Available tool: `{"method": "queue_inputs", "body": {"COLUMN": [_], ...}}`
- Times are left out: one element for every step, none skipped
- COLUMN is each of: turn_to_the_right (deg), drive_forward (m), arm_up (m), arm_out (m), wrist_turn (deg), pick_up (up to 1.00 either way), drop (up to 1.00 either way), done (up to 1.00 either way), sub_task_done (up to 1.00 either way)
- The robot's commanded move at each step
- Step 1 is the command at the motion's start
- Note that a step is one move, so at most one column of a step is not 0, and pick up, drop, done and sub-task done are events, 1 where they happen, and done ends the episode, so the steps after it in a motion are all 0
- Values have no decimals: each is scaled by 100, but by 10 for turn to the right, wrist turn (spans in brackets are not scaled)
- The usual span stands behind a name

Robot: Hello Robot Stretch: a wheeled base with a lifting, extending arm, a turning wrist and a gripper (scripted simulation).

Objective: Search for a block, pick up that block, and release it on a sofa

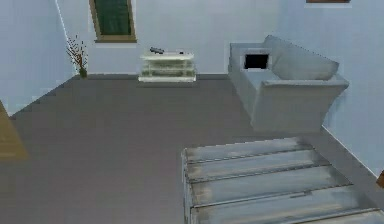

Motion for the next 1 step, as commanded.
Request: {"method": "queue_inputs", "body": {"turn_to_the_right": [30], "drive_forward": [0], "arm_up": [0], "arm_out": [0], "wrist_turn": [0], "pick_up": [0], "drop": [0], "done": [0], "sub_task_done": [0]}}
